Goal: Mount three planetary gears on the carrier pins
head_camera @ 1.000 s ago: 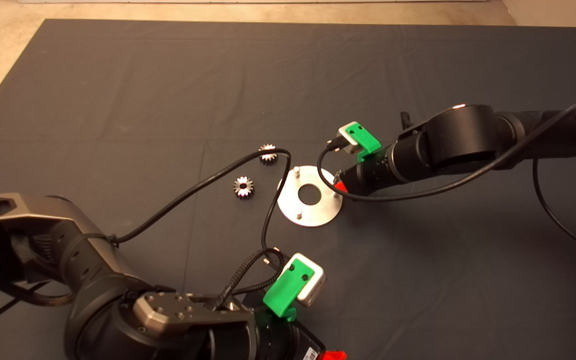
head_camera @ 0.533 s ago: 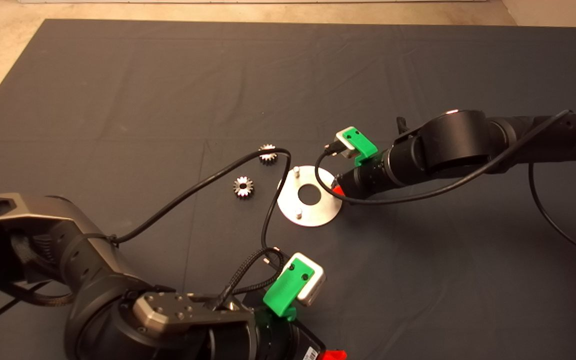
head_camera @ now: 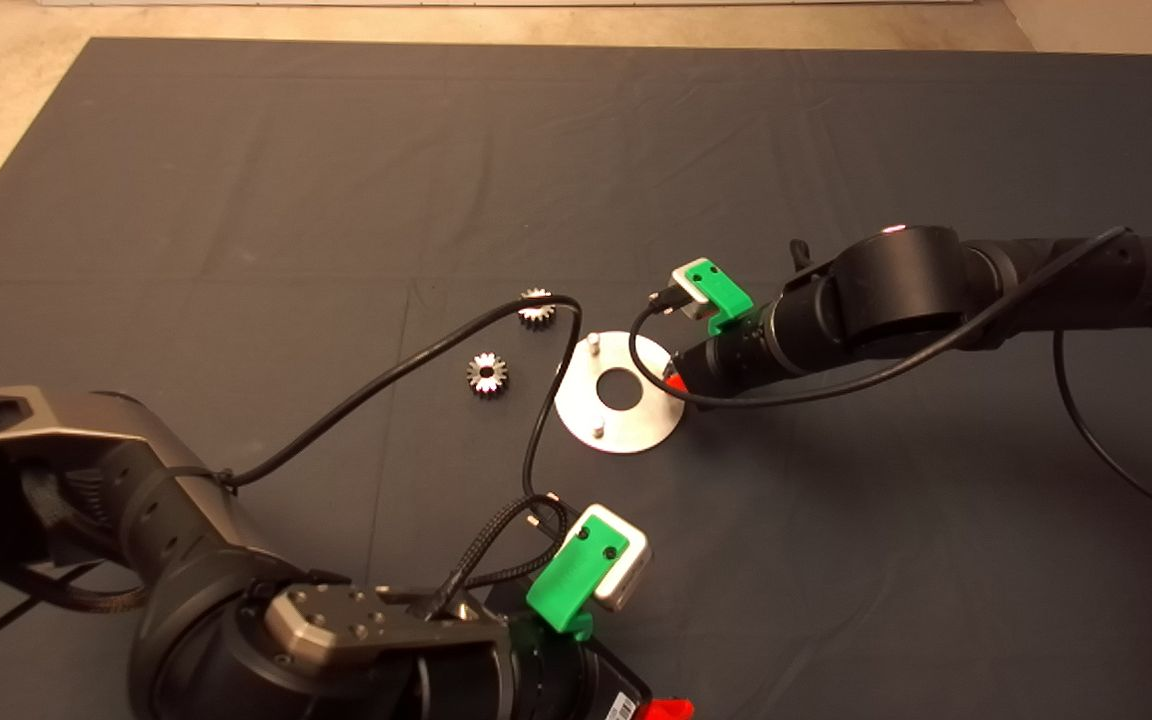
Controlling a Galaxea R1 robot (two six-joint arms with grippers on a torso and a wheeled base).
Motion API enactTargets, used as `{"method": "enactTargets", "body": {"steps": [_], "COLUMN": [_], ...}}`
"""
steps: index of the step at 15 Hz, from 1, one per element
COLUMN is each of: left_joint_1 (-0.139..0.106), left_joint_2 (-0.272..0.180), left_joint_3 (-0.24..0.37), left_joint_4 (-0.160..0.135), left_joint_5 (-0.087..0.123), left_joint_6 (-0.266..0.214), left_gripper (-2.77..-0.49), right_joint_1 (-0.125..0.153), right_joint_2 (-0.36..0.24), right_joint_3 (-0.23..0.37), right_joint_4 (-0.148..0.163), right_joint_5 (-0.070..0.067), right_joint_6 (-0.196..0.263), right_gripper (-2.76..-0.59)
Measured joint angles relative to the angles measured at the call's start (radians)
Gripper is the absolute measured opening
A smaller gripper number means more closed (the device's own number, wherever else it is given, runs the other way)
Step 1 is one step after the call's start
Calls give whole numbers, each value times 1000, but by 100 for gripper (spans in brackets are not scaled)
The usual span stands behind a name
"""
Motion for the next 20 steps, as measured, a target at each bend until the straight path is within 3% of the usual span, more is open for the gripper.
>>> {"method": "enactTargets", "body": {"steps": [16, 20], "left_joint_1": [0, 0], "left_joint_2": [-5, -5], "left_joint_3": [0, 0], "left_joint_4": [3, 3], "left_joint_5": [0, 0], "left_joint_6": [0, 0], "left_gripper": [-51, -51], "right_joint_1": [-1, -3], "right_joint_2": [27, 24], "right_joint_3": [-32, -27], "right_joint_4": [-1, -1], "right_joint_5": [-1, -11], "right_joint_6": [-3, -3], "right_gripper": [-242, -241]}}
